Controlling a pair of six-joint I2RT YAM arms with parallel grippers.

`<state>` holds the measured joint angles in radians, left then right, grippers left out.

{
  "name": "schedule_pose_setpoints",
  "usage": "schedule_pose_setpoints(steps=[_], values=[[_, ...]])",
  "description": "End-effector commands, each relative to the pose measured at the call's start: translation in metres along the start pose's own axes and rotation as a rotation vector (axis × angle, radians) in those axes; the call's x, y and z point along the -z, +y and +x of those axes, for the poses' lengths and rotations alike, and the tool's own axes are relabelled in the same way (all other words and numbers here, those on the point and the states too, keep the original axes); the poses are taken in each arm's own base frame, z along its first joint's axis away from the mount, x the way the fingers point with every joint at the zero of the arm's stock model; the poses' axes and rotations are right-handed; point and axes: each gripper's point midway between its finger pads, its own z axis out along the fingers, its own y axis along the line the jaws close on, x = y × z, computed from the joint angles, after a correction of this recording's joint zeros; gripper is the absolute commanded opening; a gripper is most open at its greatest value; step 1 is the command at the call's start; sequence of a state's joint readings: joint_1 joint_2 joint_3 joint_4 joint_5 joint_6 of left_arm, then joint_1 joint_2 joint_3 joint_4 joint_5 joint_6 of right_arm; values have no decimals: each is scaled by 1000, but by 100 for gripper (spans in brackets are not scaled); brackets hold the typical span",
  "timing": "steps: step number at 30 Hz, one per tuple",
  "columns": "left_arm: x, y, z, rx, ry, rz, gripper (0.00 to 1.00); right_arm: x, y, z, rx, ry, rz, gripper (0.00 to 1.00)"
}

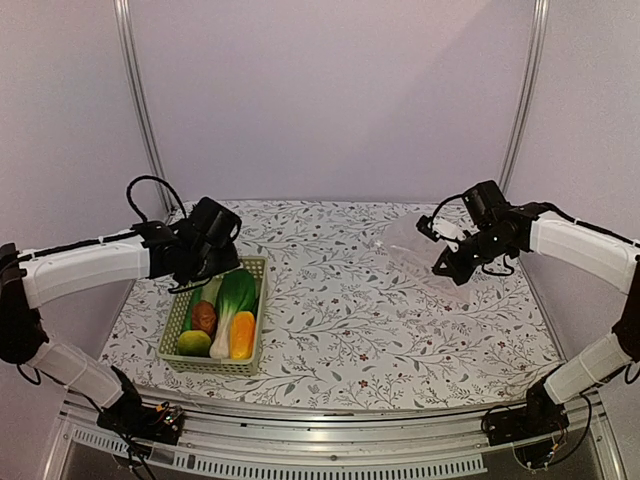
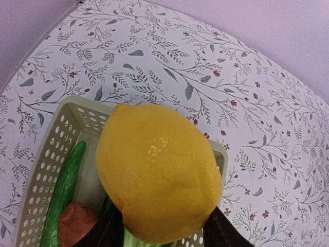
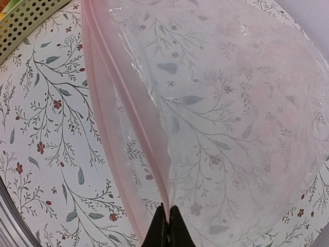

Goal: Place the food in the zip-top bag and seal the zipper
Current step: Pick up the fake fruit from the bin, then place the fake fruit in the zipper food storage bag.

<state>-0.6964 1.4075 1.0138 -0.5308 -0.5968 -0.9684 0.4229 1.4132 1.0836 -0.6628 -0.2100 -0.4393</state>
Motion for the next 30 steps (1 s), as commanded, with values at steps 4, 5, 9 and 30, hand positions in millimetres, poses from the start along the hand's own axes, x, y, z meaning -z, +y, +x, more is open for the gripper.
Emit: schedule_pose_setpoints(steps=[4,5,9,30], values=[[59,-96,12,-154,16,450,42,-11,4,-16,-35,11,-94,1],[70,-110,16,-171,14,519,40,-12,4,-19,-37,11,-100,1],[114,-168,33,-256,-12,804,35,-20,4,-29,-52,16,-138,0],[134,-304,156,-373,253,1199,33,-21,41,-46,-28,28,-228,0]])
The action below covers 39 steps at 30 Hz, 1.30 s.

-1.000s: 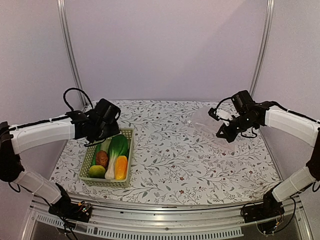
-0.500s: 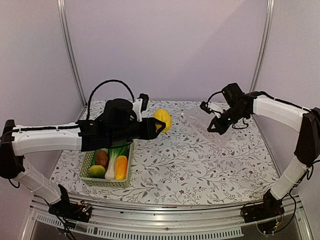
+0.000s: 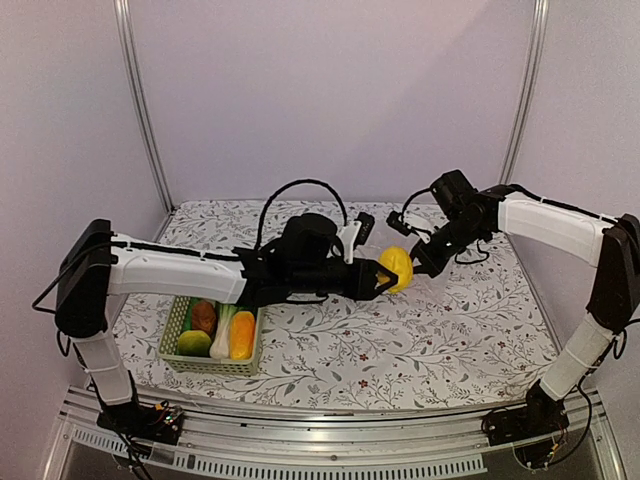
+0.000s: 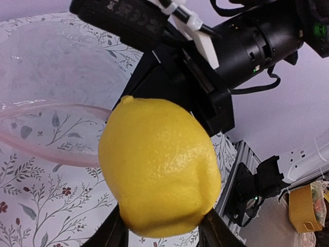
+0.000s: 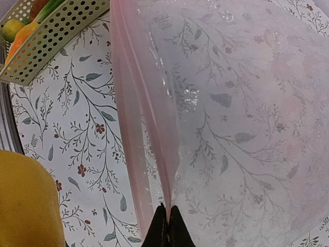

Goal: Place the food in the zip-top bag and seal the zipper
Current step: Place the fake fruit in the zipper food storage bag.

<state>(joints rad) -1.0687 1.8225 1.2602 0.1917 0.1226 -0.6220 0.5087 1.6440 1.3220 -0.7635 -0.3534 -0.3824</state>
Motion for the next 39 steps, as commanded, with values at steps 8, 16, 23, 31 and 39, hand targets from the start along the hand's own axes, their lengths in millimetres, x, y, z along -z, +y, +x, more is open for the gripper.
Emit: schedule_pose_setpoints(steps=[8,16,23,31,39], values=[[-24,10,15,49,14,18,32,18,9,2,-16,-11,-6,0],[-27,37,15,107,3,-47,32,27,13,11,-8,1,3,0],[-29,52,7,196,-16,-63,32,31,35,16,33,-6,-80,0],[-36,81,14,278,18,-197,32,46,51,5,66,-61,-110,0],[-36,54,-9,199,-21,-131,67,46,55,-1,53,-75,-145,0]])
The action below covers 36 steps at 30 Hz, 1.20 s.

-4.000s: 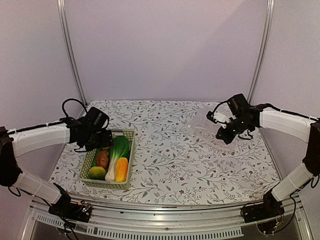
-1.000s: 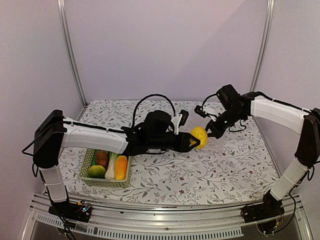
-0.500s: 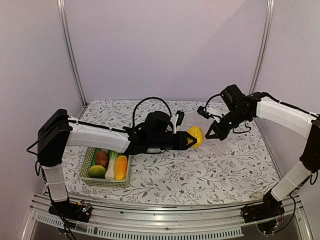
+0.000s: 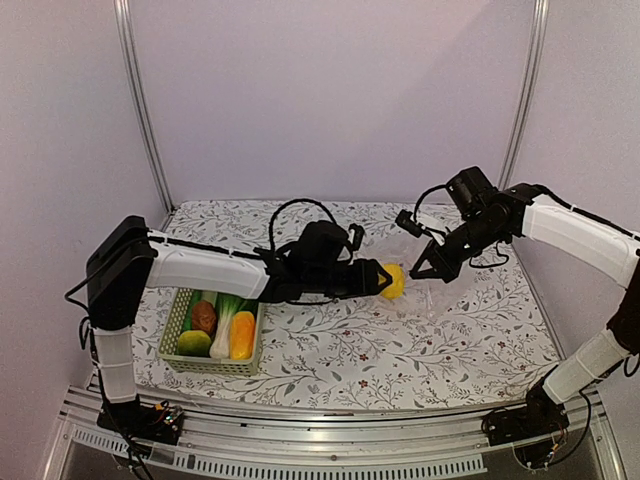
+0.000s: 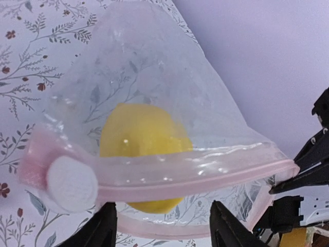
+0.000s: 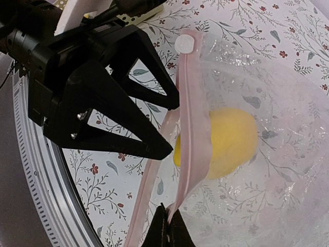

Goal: Place the food in the zip-top bag and seal the zipper
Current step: Place the fake fruit in the zipper food storage bag, then pick up the fake fruit from the bin.

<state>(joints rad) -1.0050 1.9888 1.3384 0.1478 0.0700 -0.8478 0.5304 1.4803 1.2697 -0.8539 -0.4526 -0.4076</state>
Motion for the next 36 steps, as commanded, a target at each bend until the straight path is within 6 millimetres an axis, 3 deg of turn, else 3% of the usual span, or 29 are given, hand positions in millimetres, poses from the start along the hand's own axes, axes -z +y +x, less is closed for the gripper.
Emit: schedule_pose_setpoints(steps=[1,2,3,5,8,12,14,18,23,26,29,32,36], values=[[7,-37,-18,-130,-49,58,81,3,10,-8,-3,-24,-50,0],[9,-49,-18,-213,-53,38,97,3,8,-8,-6,-20,-43,0],[13,-59,-22,-288,-86,-9,99,4,4,-9,-8,-18,-24,0],[25,-75,-28,-401,-129,-69,100,13,-12,-13,-27,-30,31,0],[51,-95,-43,-423,-187,-56,100,38,-40,-23,-70,-75,102,0],[108,-128,-64,-448,-342,26,100,73,-81,-27,-74,-77,273,0],[133,-125,-72,-432,-398,17,100,89,-97,-28,-48,-67,371,0],[158,-82,-79,-413,-401,-159,100,111,-122,-27,-15,-46,538,0],[182,9,-75,-347,-289,-510,100,143,-169,-10,-74,-1,733,0],[202,55,-62,-272,-204,-641,98,171,-201,4,-109,40,876,0],[221,85,-47,-205,-158,-705,94,200,-223,11,-129,47,982,0],[235,106,-29,-119,-118,-714,90,208,-224,8,-117,30,990,0],[248,132,-3,-12,-50,-746,87,179,-202,3,-131,-33,814,0]])
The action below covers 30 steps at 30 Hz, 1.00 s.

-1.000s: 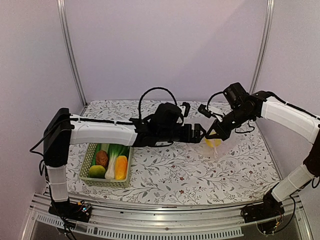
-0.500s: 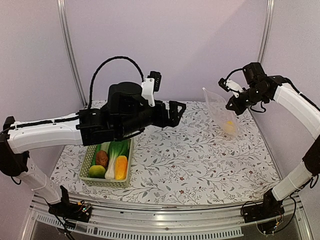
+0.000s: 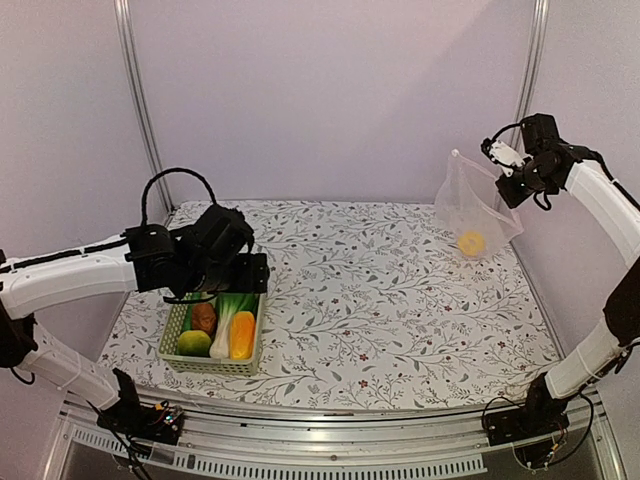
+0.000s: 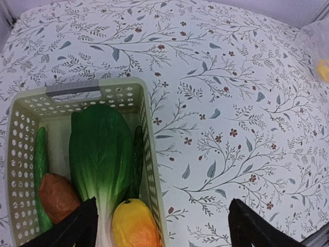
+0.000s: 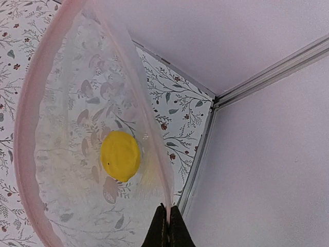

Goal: Place the food in the zip-top bag and seal the zipper
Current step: Pick up the fake fruit from the bin.

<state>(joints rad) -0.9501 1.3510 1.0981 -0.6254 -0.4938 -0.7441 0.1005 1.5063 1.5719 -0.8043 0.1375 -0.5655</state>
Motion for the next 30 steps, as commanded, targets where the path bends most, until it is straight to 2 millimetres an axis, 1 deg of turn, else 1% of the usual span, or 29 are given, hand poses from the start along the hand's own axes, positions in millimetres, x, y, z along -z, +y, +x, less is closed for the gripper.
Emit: schedule_pose_setpoints(steps=[1,2,6,7,9,10,15,22,25,30], values=[[3,33,38,96,143,-54,86,3,38,-9,-18,-63,-181,0],[3,35,44,96,163,-57,85,2,51,-8,-21,-65,-234,0],[0,41,65,104,233,-76,82,-5,95,5,-21,-53,-374,0],[-1,42,69,104,247,-81,79,-6,106,10,-22,-46,-403,0],[-3,43,76,102,272,-83,69,-8,119,15,-27,-37,-440,0],[-4,44,79,105,281,-87,67,-9,123,17,-29,-34,-455,0],[-14,48,94,107,327,-119,66,-8,137,23,-39,-38,-503,0],[-31,52,117,122,399,-150,64,-8,146,30,-43,-32,-527,0],[-37,53,123,125,417,-151,64,-5,149,30,-45,-35,-541,0],[-45,51,127,120,427,-136,64,-5,152,33,-48,-29,-549,0]])
